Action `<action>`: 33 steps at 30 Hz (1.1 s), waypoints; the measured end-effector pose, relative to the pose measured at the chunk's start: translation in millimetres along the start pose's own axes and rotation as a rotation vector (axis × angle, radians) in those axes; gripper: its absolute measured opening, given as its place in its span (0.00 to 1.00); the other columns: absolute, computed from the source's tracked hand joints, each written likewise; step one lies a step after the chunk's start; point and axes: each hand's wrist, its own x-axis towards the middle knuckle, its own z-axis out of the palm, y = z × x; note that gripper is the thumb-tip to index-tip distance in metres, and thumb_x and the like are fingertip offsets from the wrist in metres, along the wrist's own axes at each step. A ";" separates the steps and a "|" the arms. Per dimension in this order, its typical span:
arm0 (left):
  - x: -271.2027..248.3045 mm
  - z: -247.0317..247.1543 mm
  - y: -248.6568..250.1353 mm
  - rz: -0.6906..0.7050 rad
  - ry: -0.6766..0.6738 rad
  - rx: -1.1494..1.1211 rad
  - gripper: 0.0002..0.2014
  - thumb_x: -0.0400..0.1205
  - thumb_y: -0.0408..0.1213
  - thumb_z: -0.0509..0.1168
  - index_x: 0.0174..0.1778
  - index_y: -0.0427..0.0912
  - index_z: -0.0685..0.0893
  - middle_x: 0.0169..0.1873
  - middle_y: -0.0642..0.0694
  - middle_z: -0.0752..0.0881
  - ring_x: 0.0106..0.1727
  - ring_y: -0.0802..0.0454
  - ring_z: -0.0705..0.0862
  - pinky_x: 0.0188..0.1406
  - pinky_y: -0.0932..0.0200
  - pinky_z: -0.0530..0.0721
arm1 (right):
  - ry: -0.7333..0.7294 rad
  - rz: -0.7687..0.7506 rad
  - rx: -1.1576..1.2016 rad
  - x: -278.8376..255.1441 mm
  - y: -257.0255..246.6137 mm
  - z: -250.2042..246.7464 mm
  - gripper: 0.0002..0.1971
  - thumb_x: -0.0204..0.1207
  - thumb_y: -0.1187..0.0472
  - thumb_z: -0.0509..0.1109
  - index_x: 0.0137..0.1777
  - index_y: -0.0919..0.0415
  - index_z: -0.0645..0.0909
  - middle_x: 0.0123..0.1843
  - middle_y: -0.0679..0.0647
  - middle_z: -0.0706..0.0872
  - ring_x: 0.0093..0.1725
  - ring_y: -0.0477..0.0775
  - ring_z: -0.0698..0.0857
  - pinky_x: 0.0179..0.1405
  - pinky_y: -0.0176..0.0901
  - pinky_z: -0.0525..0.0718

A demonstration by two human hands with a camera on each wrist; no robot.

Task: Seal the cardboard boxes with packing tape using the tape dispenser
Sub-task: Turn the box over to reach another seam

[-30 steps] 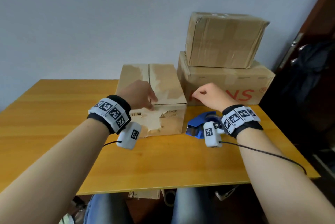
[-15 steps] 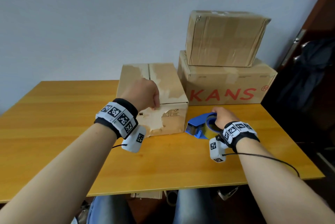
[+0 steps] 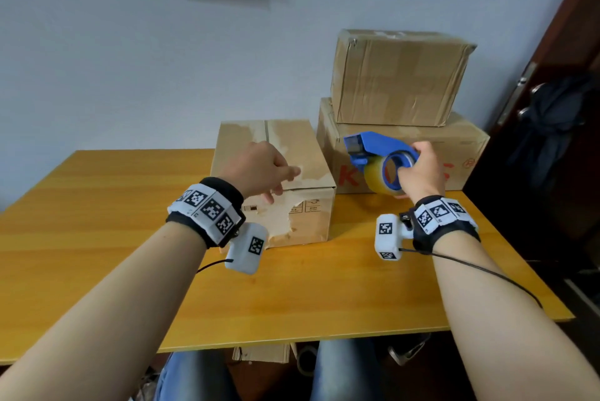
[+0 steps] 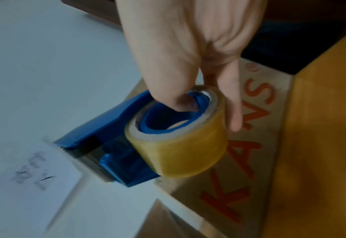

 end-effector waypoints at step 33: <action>-5.4 -35.7 2.1 -0.317 0.002 -0.800 0.24 0.83 0.63 0.61 0.48 0.46 0.91 0.35 0.54 0.88 0.38 0.53 0.89 0.42 0.57 0.83 | 0.102 -0.539 0.219 -43.7 -86.3 41.0 0.13 0.79 0.70 0.70 0.59 0.60 0.73 0.55 0.54 0.79 0.46 0.49 0.80 0.35 0.23 0.72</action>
